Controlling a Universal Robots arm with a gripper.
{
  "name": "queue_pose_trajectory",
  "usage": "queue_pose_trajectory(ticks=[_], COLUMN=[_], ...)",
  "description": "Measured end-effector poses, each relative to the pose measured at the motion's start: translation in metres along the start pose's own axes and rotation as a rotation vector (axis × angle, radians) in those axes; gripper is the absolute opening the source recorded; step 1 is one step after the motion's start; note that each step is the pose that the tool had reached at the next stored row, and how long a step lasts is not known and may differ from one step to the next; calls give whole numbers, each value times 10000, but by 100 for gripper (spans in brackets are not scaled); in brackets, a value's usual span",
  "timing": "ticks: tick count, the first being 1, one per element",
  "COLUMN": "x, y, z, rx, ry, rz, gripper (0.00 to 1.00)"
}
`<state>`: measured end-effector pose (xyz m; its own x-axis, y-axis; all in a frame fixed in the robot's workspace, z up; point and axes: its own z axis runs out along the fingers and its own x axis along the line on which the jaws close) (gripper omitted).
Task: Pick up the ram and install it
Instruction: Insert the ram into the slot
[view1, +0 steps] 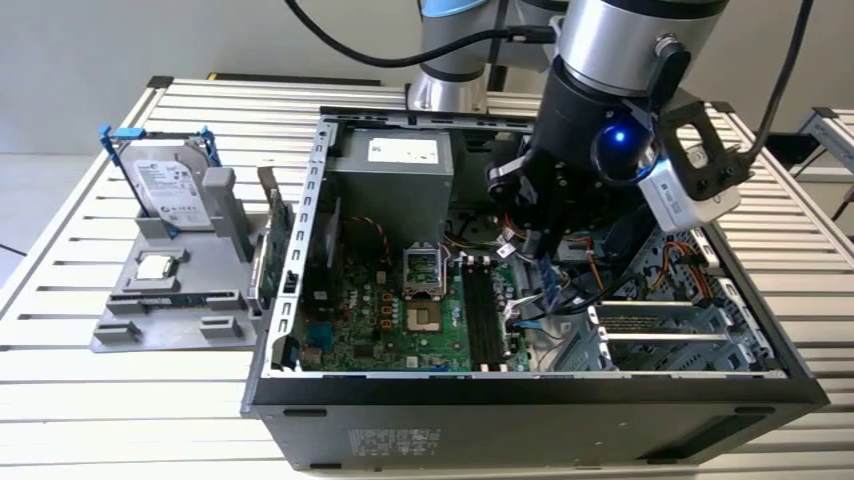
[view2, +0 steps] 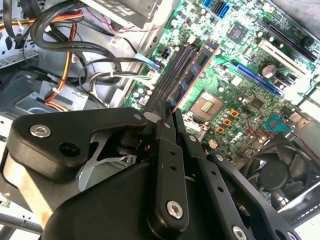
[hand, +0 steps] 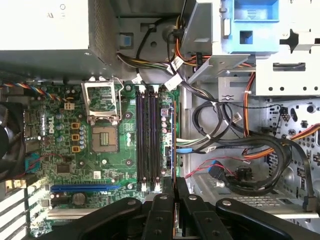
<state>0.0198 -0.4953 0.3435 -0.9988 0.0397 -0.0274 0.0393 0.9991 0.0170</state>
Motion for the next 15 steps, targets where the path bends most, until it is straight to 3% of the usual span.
queue_pose_trajectory(ticks=[8, 15], x=[22, 24], y=[-1, 1], z=[62, 121], rx=[43, 186], ry=[-5, -11], rz=[0, -4], gripper=[0, 0])
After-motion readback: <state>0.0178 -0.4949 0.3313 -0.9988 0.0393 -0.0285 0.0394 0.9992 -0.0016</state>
